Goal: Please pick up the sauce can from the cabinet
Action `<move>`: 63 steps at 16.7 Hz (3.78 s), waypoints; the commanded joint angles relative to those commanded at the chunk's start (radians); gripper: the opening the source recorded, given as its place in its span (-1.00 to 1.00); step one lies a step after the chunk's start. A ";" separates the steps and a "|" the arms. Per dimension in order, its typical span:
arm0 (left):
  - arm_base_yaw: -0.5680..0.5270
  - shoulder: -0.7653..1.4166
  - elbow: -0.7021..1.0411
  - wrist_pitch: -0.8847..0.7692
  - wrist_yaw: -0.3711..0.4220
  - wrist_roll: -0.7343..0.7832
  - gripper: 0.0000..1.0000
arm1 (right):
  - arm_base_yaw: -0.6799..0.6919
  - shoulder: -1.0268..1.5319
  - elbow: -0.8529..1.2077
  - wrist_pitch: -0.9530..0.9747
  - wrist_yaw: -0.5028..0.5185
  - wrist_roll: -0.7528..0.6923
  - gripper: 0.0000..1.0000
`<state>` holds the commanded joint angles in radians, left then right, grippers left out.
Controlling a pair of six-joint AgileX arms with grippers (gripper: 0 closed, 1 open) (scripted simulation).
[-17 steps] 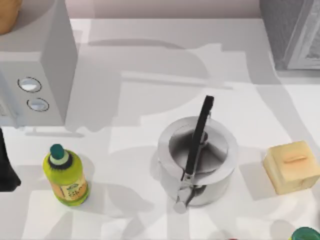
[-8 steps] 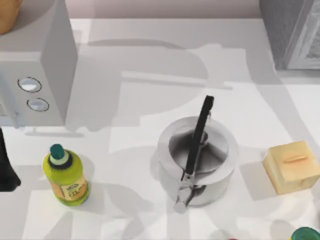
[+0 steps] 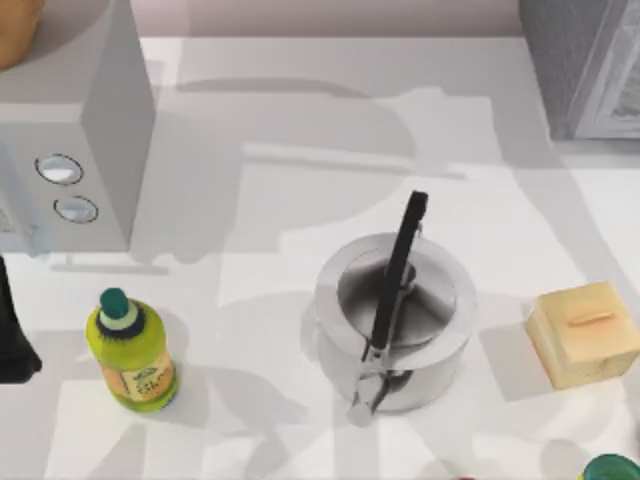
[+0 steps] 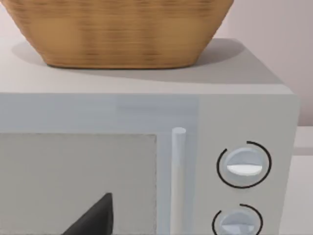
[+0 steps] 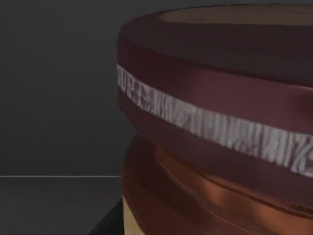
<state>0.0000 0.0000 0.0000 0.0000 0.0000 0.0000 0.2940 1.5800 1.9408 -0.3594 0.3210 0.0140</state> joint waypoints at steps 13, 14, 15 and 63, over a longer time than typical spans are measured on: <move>0.000 0.000 0.000 0.000 0.000 0.000 1.00 | 0.041 -0.026 0.016 -0.040 0.039 0.001 -1.00; 0.000 0.000 0.000 0.000 0.000 0.000 1.00 | 0.074 -0.051 0.027 -0.074 0.072 0.000 -1.00; 0.000 0.000 0.000 0.000 0.000 0.000 1.00 | 0.114 -0.081 0.039 -0.119 0.111 0.000 -1.00; 0.000 0.000 0.000 0.000 0.000 0.000 1.00 | -0.295 -1.545 -1.928 0.371 -0.326 -0.015 -1.00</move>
<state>0.0000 0.0000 0.0000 0.0000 0.0000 0.0000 -0.0008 0.0350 0.0127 0.0116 -0.0046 -0.0006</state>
